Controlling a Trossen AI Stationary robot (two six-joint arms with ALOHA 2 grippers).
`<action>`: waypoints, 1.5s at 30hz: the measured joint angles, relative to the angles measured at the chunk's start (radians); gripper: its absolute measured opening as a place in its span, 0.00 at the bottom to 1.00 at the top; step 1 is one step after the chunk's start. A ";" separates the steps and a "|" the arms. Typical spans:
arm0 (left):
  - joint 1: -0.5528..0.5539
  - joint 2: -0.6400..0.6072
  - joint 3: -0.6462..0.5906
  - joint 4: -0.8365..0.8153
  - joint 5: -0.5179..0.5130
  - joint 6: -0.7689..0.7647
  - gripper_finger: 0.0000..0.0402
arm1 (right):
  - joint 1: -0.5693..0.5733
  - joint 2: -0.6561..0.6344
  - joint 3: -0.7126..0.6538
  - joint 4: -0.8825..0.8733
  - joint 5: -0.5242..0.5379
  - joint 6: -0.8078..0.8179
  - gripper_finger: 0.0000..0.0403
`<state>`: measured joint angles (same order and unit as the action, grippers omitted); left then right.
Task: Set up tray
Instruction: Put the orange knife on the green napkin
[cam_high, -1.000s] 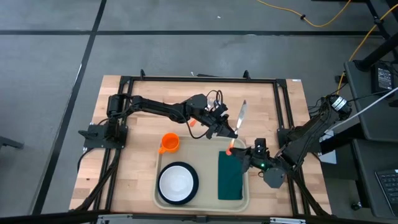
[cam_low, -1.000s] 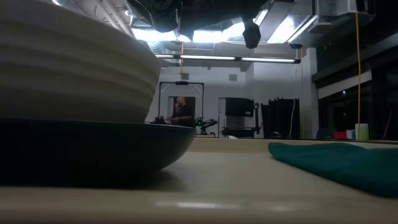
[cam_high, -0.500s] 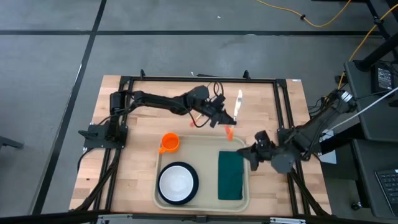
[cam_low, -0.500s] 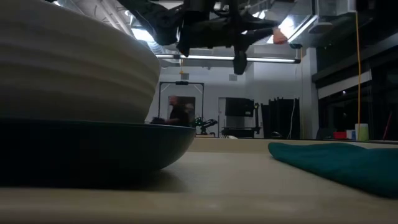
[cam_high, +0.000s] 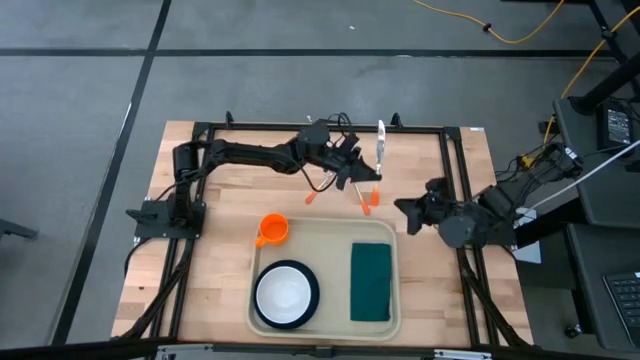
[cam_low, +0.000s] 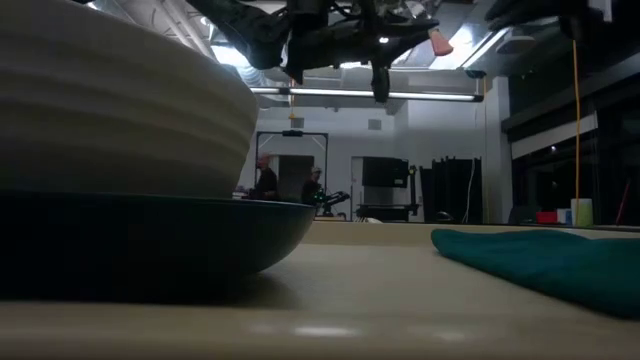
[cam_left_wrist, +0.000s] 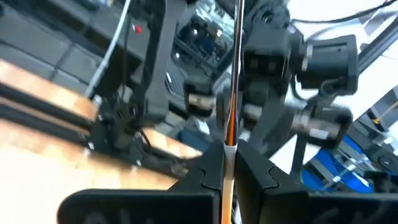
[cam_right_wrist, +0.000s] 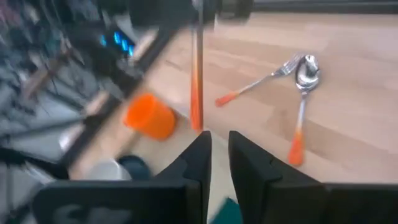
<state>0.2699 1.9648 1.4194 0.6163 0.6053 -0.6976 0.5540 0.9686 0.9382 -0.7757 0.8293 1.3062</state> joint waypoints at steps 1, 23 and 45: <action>0.002 0.000 0.014 -0.008 -0.003 0.005 0.02 | -0.023 -0.009 0.000 0.000 -0.071 -0.056 0.15; -0.103 -0.004 0.179 -0.252 -0.458 0.168 0.02 | -0.612 -0.314 -0.107 0.202 -0.832 -0.715 0.15; -0.156 -0.004 0.178 -0.282 -0.494 0.150 0.02 | -0.650 -0.335 -0.292 0.501 -0.934 -0.707 0.15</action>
<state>0.1138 1.9606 1.5978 0.3339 0.1116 -0.5475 -0.0963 0.6335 0.6464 -0.2748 -0.1047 0.5996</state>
